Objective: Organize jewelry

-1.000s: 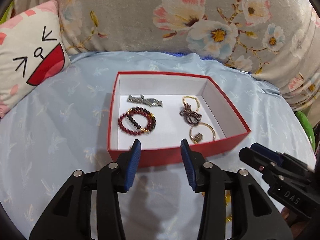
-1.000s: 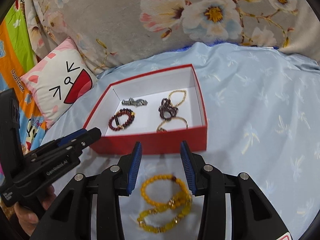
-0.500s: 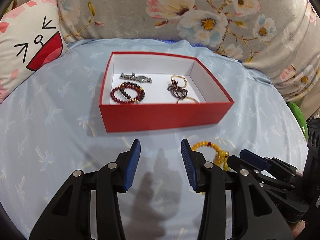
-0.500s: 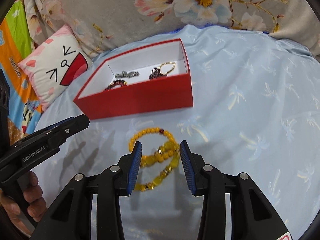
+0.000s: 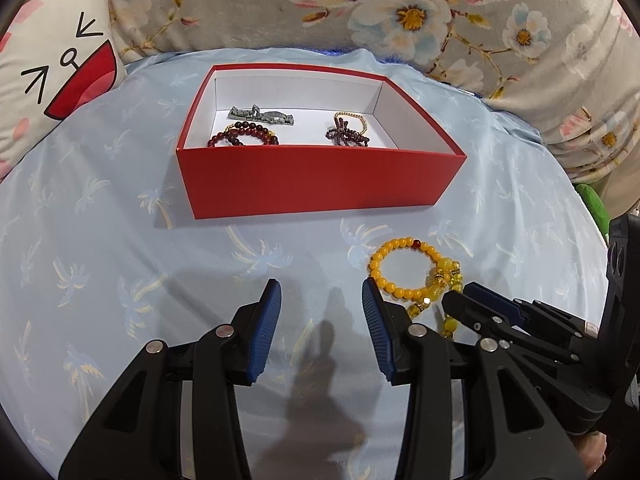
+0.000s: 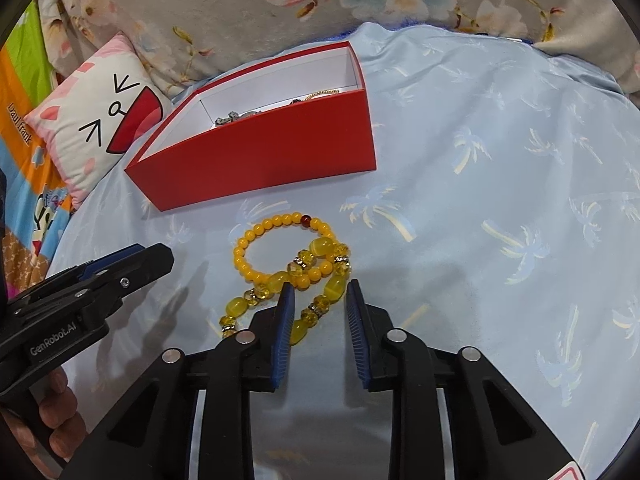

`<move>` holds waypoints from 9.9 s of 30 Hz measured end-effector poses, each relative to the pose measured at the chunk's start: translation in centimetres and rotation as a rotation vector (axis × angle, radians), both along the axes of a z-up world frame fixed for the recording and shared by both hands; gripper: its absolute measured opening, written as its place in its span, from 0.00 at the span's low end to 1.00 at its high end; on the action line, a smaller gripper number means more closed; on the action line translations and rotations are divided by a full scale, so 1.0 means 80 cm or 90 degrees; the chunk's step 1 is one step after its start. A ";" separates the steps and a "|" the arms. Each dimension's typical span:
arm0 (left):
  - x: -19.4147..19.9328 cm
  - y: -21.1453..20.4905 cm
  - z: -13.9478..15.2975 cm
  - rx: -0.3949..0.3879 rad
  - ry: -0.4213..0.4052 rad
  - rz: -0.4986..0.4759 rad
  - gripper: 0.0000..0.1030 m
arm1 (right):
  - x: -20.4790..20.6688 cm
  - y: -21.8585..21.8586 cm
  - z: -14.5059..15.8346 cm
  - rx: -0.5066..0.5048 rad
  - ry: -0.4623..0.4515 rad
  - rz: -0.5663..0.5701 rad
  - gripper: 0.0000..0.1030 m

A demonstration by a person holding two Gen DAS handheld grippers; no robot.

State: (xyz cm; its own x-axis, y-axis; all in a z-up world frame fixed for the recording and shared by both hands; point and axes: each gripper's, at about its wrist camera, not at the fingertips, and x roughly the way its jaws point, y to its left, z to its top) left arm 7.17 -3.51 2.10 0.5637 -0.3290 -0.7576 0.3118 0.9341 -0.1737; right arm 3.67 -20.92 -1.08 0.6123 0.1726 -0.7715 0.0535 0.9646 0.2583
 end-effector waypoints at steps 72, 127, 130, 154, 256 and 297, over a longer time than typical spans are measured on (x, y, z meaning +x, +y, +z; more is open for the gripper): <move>0.008 0.014 0.095 -0.039 -0.076 -0.011 0.07 | 0.016 0.015 0.160 0.000 -0.146 0.031 0.09; 0.147 0.006 0.080 -0.018 -0.066 0.036 0.29 | 0.153 0.033 0.140 0.008 -0.126 0.042 0.23; 0.133 0.007 0.082 -0.008 -0.072 0.042 0.29 | 0.137 0.035 0.138 0.000 -0.127 0.039 0.23; 0.053 -0.012 0.071 0.050 -0.056 0.066 0.29 | 0.053 0.033 0.105 0.005 -0.107 0.009 0.23; 0.049 0.020 0.077 0.066 -0.049 0.147 0.68 | 0.052 0.035 0.111 -0.031 -0.078 -0.034 0.62; 0.035 0.032 0.080 0.117 -0.061 0.199 0.84 | 0.033 0.038 0.122 -0.072 -0.078 -0.070 0.77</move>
